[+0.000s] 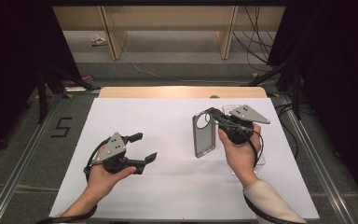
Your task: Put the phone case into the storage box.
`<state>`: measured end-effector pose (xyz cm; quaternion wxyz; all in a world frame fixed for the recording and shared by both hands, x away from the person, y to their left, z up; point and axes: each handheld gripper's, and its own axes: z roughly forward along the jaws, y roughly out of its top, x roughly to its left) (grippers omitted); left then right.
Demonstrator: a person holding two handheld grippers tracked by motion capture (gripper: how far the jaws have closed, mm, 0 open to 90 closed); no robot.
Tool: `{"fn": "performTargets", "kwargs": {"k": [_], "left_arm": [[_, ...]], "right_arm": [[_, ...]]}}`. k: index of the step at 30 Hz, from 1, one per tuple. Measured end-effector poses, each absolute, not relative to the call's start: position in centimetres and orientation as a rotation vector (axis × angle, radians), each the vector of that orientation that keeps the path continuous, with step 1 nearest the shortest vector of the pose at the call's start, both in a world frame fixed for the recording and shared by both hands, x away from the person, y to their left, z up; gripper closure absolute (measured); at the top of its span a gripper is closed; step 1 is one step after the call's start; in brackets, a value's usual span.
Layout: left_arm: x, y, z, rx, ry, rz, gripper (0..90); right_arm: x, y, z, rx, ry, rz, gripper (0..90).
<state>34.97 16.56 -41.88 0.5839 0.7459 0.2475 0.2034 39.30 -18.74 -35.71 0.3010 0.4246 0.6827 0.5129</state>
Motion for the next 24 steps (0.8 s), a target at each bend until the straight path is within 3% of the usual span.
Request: {"fn": "performTargets", "kwargs": {"k": [24], "left_arm": [[35.2,16.7,-42.2,1.751,0.584,0.478,15.9]], "right_arm": [[39.8,-20.5,-34.8,1.162,1.757,1.365,89.2]]}}
